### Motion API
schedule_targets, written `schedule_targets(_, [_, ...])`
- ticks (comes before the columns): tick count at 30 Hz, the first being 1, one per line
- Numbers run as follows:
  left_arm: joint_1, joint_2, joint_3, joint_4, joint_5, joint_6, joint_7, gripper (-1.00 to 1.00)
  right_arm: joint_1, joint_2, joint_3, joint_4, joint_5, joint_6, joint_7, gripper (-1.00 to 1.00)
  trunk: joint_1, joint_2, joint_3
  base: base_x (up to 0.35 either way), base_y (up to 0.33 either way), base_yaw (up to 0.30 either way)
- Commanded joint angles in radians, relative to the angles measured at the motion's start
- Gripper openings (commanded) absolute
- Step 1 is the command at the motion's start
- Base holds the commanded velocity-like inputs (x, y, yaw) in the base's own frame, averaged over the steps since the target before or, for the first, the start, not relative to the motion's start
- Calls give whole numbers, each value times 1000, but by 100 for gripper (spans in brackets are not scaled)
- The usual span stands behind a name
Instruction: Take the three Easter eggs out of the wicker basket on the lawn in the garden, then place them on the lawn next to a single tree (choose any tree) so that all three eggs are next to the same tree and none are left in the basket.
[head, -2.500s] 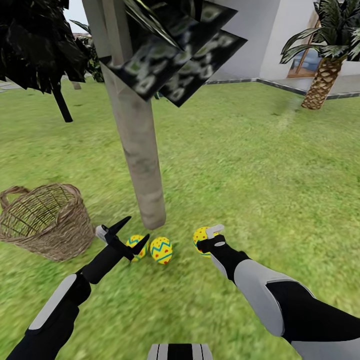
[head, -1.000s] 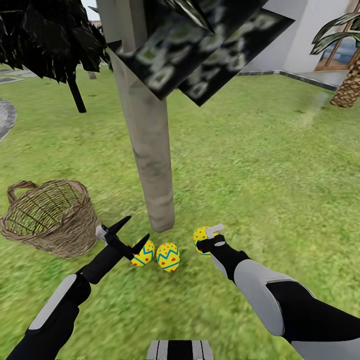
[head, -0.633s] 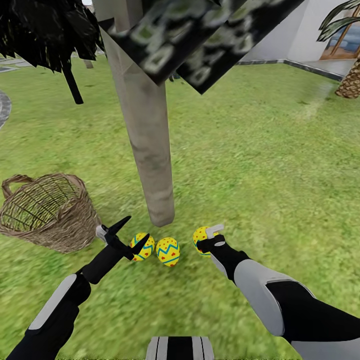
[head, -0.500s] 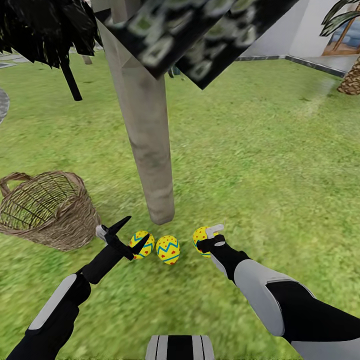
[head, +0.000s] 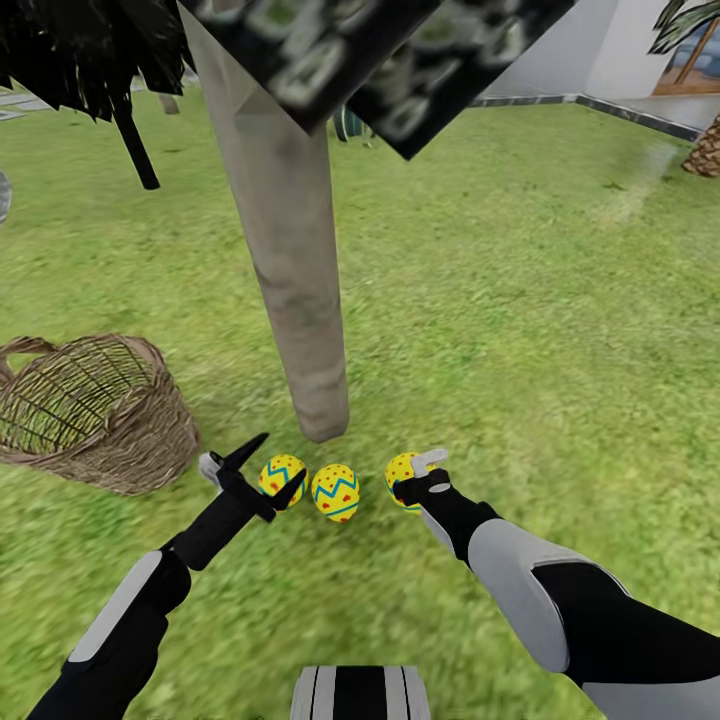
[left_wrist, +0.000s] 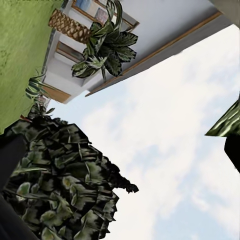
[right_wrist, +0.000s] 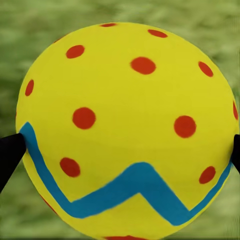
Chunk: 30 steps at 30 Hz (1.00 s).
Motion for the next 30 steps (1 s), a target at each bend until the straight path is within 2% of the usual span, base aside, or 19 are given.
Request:
schedule_targets(1, [-1, 1, -2, 1, -1, 1, -6, 100, 0, 0, 1, -1, 8, 6, -3, -100, 0, -1, -5, 0, 0, 0])
schedule_targets(10, [-1, 3, -1, -8, -2, 3, -7, 100, 0, 0, 5, -4, 12, 6, -7, -100, 4, -3, -39, 0, 0, 0])
schedule_targets(19, [1, 14, -4, -139, 2, 31, -12, 100, -2, 0, 7, -69, 8, 6, -10, -100, 8, -5, -74, 0, 0, 0])
schedule_targets(23, [1, 13, -7, -146, 2, 49, -12, 100, 0, 0, 5, -63, 9, -59, -10, -100, 10, -6, -90, 0, 0, 0])
schedule_targets(25, [1, 11, -23, -148, 2, 50, -12, 100, 0, 0, 5, -62, 9, -66, -10, -100, 11, -6, -97, 0, 0, 0])
schedule_targets(30, [1, 12, -31, -154, 2, 50, -12, 100, 1, 0, 5, -62, 9, -69, -10, -100, 13, -7, -117, 0, 0, 0])
